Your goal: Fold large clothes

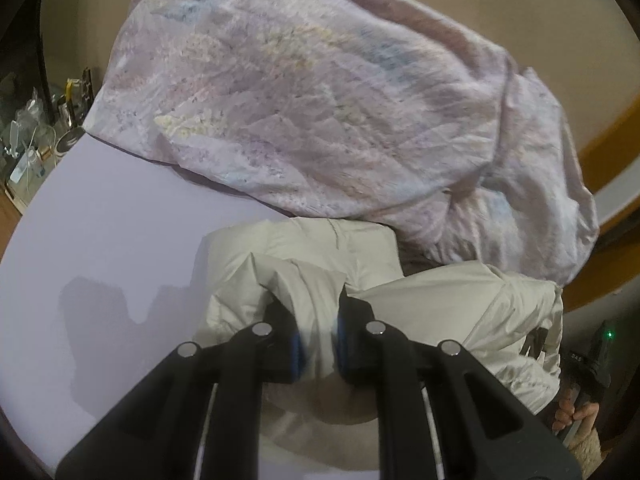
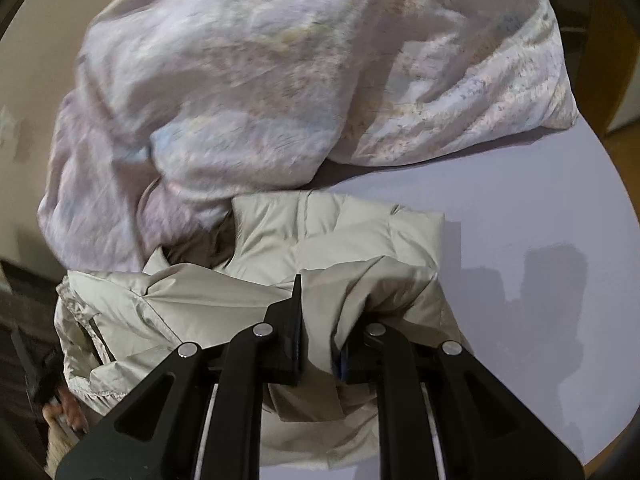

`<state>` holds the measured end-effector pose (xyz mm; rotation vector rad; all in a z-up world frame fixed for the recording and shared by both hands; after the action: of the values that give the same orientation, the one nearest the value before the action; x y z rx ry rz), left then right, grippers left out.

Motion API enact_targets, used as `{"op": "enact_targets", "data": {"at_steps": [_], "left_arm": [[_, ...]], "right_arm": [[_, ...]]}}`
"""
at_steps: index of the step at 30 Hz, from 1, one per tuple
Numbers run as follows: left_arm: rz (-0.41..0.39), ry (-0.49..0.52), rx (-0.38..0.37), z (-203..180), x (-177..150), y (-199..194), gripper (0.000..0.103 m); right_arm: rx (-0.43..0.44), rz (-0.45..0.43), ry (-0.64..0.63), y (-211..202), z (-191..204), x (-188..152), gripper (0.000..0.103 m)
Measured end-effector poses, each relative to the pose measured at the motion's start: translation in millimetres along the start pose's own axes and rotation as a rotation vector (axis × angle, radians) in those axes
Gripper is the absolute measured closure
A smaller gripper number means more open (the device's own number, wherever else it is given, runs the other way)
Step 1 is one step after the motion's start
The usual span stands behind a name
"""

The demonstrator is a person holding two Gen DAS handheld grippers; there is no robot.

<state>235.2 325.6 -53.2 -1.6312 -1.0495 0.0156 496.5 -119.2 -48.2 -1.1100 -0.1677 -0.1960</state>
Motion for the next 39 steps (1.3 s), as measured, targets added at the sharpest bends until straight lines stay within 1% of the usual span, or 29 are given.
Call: {"op": "enact_targets", "data": {"at_steps": [2, 3, 5, 7, 8, 9, 11, 12, 15, 18, 19, 20, 21, 22, 23, 24, 27, 29, 30, 31, 33, 34, 35, 37, 38, 39], "left_arm": [[0.015, -0.017, 0.013, 2.0, 6.4, 15.5, 0.087], [0.021, -0.03, 0.017, 3.1, 8.5, 21.1, 0.084], [0.039, -0.083, 0.028, 8.1, 14.4, 36.1, 0.08], [0.048, -0.121, 0.031, 11.6, 17.6, 43.9, 0.071], [0.052, -0.138, 0.029, 13.1, 20.4, 47.9, 0.064], [0.051, -0.141, 0.027, 12.8, 22.5, 49.7, 0.061], [0.048, -0.114, 0.031, 8.1, 26.4, 50.1, 0.051], [0.048, -0.103, 0.03, 5.7, 27.8, 49.8, 0.046], [0.046, -0.065, 0.013, 0.0, 32.4, 46.9, 0.037], [0.032, -0.065, -0.008, 1.4, 39.7, 39.2, 0.033], [0.014, -0.064, -0.005, 2.3, 42.8, 34.6, 0.029], [-0.024, -0.05, 0.01, 2.9, 47.7, 26.4, 0.02], [-0.055, -0.037, 0.025, 2.9, 51.5, 20.1, 0.014], [-0.083, -0.023, 0.03, 2.7, 54.7, 13.5, 0.014], [-0.094, -0.002, 0.035, 1.0, 57.2, 8.0, 0.014], [-0.091, 0.019, 0.039, -1.7, 57.3, 5.9, 0.014], [-0.081, 0.13, 0.051, -19.7, 46.7, 1.8, 0.014], [-0.063, 0.208, 0.053, -36.3, 32.6, 3.6, 0.014], [-0.054, 0.233, 0.049, -43.0, 26.5, 5.7, 0.014], [-0.039, 0.259, 0.038, -51.3, 19.2, 9.2, 0.014], [-0.021, 0.291, 0.035, -60.9, 8.2, 13.1, 0.014], [-0.017, 0.306, 0.033, -65.3, 3.4, 14.4, 0.014], [-0.012, 0.323, 0.034, -70.4, -1.1, 16.2, 0.014], [-0.009, 0.351, 0.028, -79.1, -7.9, 19.2, 0.014], [-0.006, 0.361, 0.027, -82.0, -10.1, 20.0, 0.014], [-0.003, 0.375, 0.027, -85.9, -12.7, 21.5, 0.014]], "right_arm": [[-0.028, -0.004, 0.055, 13.9, -2.4, 7.5, 0.089], [-0.033, -0.002, 0.078, 18.1, -3.9, 9.6, 0.088], [-0.038, 0.012, 0.151, 28.3, -8.4, 17.4, 0.08], [-0.031, 0.018, 0.193, 30.5, -11.3, 23.3, 0.075], [-0.023, 0.015, 0.21, 28.4, -12.4, 27.4, 0.072], [-0.014, 0.009, 0.212, 25.0, -13.0, 29.6, 0.07], [0.003, -0.016, 0.207, 13.9, -12.5, 35.6, 0.063], [0.006, -0.029, 0.203, 9.2, -12.2, 38.3, 0.061], [0.026, -0.074, 0.218, -5.6, -14.2, 47.9, 0.057], [0.065, -0.132, 0.273, -24.1, -21.5, 57.4, 0.049], [0.07, -0.167, 0.268, -31.3, -20.2, 57.2, 0.044], [0.066, -0.196, 0.227, -37.2, -13.4, 54.1, 0.039], [0.057, -0.201, 0.177, -38.5, -5.4, 49.9, 0.039], [0.045, -0.194, 0.122, -36.6, 4.5, 44.9, 0.039], [0.033, -0.169, 0.048, -30.9, 18.8, 33.8, 0.039], [0.028, -0.147, 0.003, -24.1, 29.2, 25.5, 0.039], [0.005, -0.064, -0.151, 2.5, 61.5, -9.4, 0.039], [-0.032, -0.01, -0.252, 26.4, 82.9, -33.3, 0.039], [-0.051, 0.006, -0.28, 34.8, 87.7, -40.4, 0.039], [-0.075, 0.023, -0.307, 45.7, 93.1, -48.0, 0.041], [-0.119, 0.034, -0.329, 62.8, 99.1, -56.7, 0.052], [-0.132, 0.032, -0.328, 68.1, 101.2, -56.7, 0.065], [-0.137, 0.028, -0.321, 74.7, 102.2, -57.1, 0.08], [-0.141, 0.015, -0.318, 78.8, 102.4, -56.1, 0.096], [-0.148, 0.0, -0.314, 80.7, 104.4, -53.3, 0.099], [-0.149, -0.01, -0.308, 82.0, 106.9, -50.8, 0.099]]}}
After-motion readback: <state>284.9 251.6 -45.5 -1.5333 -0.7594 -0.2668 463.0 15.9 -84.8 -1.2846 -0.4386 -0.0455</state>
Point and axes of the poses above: each gripper's, at about its wrist camera, not at the fingertips, and y roughly the way its jaws point, z to its left, x to its top, the point moved 2 cm from there along y, roughly the way its jaws point, and after that the axes turned 8 degrees about y, right-handed, at the moved point
